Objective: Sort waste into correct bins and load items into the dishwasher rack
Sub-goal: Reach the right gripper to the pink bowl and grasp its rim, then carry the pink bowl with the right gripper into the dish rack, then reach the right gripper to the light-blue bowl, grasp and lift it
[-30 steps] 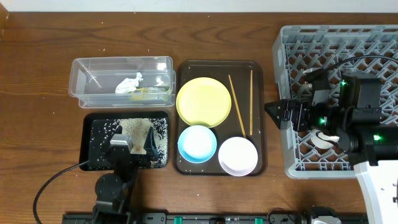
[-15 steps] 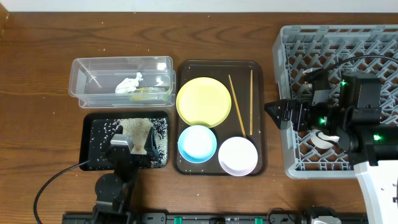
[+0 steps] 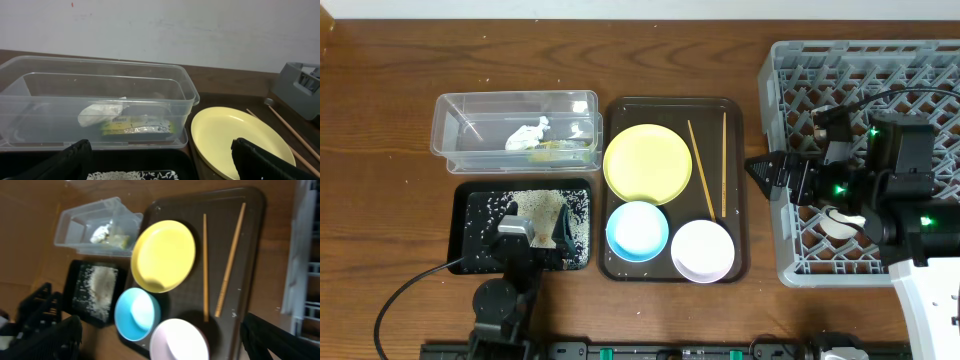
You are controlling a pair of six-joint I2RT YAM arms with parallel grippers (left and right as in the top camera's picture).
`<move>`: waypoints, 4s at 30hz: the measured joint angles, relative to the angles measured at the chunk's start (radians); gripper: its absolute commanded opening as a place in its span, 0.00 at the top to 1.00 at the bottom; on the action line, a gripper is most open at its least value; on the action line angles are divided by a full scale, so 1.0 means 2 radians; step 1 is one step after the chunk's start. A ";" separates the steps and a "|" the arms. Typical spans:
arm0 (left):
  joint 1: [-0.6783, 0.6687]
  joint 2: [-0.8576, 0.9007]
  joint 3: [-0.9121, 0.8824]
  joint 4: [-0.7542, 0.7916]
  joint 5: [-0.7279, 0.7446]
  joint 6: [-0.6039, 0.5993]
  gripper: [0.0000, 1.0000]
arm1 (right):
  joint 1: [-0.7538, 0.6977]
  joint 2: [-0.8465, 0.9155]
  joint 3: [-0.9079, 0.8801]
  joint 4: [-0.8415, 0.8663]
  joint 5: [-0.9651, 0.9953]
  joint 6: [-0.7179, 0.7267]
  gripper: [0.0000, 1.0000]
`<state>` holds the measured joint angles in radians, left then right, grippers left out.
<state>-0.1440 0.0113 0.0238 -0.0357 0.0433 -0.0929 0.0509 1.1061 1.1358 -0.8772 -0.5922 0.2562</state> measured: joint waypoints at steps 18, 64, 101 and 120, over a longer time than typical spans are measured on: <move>0.000 0.000 0.000 0.000 0.002 0.000 0.09 | 0.291 0.044 -0.108 -0.052 0.293 0.148 0.43; 0.000 0.000 0.000 0.000 0.002 0.000 0.09 | 0.102 -0.038 -0.068 0.130 0.835 0.111 0.99; 0.000 0.000 0.000 0.000 0.002 0.000 0.08 | 0.081 0.328 -0.069 0.349 0.896 -0.200 0.31; 0.000 0.000 0.000 0.000 0.002 0.000 0.08 | 0.240 0.222 0.043 0.100 0.191 -0.004 0.63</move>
<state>-0.1440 0.0113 0.0238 -0.0364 0.0467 -0.0929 0.5316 1.5505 1.2228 -0.6765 -0.2096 0.2481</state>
